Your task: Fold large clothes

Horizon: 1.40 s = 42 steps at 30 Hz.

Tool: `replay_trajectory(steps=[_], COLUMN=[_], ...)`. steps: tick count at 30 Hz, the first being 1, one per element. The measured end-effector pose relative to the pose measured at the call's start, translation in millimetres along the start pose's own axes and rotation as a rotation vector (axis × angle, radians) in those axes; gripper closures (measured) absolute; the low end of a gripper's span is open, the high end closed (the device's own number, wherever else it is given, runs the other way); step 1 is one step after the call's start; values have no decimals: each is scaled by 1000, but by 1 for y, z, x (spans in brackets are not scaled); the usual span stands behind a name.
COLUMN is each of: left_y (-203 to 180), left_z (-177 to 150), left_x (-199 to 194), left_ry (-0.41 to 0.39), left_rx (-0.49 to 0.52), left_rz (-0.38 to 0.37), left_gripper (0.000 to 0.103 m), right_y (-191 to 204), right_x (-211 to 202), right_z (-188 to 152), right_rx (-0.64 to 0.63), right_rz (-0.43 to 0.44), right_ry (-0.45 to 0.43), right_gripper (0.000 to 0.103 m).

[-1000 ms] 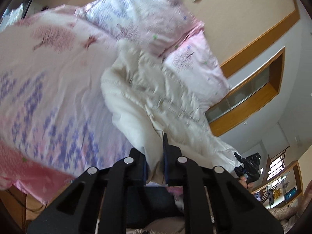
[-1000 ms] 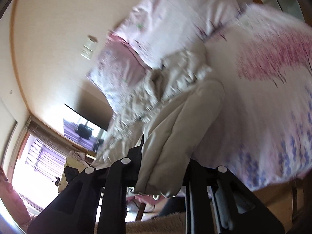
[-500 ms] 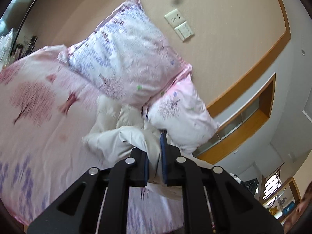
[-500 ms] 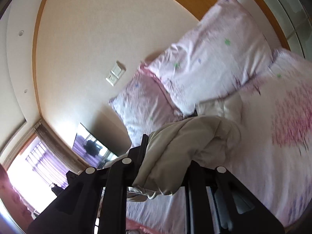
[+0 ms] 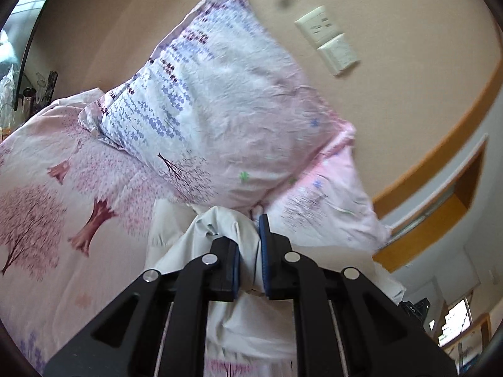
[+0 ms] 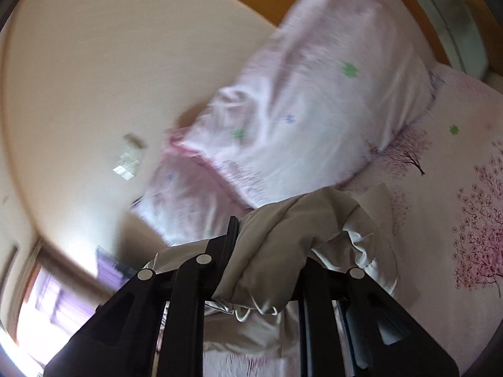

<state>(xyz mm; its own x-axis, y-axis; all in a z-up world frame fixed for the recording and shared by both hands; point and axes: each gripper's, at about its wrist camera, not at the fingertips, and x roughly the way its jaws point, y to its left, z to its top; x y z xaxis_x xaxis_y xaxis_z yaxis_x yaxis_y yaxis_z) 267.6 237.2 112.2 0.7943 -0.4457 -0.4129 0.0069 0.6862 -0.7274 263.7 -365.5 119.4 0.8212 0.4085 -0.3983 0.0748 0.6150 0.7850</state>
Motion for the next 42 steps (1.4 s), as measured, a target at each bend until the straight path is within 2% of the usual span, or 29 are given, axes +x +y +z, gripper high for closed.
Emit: replay_trajectory(steps=[4, 7, 14, 17, 19, 20, 22, 24, 25, 26, 27, 30, 31, 33, 36, 39, 40, 42], left_y=[19, 37, 66, 72, 76, 77, 79, 81, 81, 79, 78, 73, 69, 59, 22, -21, -31, -42], left_z=[11, 13, 9, 10, 10, 10, 9, 9, 9, 10, 11, 15, 17, 20, 16, -6, -14, -25], left_x=[54, 89, 139, 156, 166, 169, 175, 176, 176, 175, 173, 165, 160, 149, 143, 153, 158, 166], left_ry=[14, 35, 89, 123, 143, 151, 169, 172, 166, 162, 157, 143, 132, 105, 89, 108, 131, 173], left_rx=[-59, -98, -158, -173, -185, -187, -199, -209, -204, -195, -184, -170, -157, -86, 207, 580, 664, 762], left_rz=[72, 119, 172, 194, 206, 210, 209, 185, 182, 180, 178, 165, 166, 185, 328, 446, 448, 442], left_gripper=[92, 92, 89, 85, 83, 80, 71, 48, 42, 29, 24, 22, 22, 22, 24, 24, 24, 24], right_y=[-15, -31, -66, -78, -85, -87, -90, -93, -94, -94, -93, -84, -76, -53, -21, 1, 3, 7], right_x=[56, 87, 132, 142, 148, 149, 149, 147, 145, 144, 141, 130, 126, 127, 141, 158, 161, 168], right_z=[18, 20, 18, 17, 16, 16, 18, 20, 21, 23, 24, 29, 31, 31, 26, 15, 11, 4], right_rx=[69, 125, 267, 343, 392, 402, 425, 438, 445, 441, 429, 330, 261, 61, -270, -559, -614, -689], right_rz=[-133, -201, -329, -378, -389, -386, -362, -338, -320, -309, -301, -292, -314, -380, -419, -468, -467, -442], right_ry=[-6, 4, 34, 39, 46, 49, 35, 29, 26, 25, 24, 21, 31, 76, 205, 285, 313, 389], right_gripper=[87, 87, 85, 81, 70, 65, 48, 41, 38, 37, 37, 37, 38, 41, 47, 50, 50, 50])
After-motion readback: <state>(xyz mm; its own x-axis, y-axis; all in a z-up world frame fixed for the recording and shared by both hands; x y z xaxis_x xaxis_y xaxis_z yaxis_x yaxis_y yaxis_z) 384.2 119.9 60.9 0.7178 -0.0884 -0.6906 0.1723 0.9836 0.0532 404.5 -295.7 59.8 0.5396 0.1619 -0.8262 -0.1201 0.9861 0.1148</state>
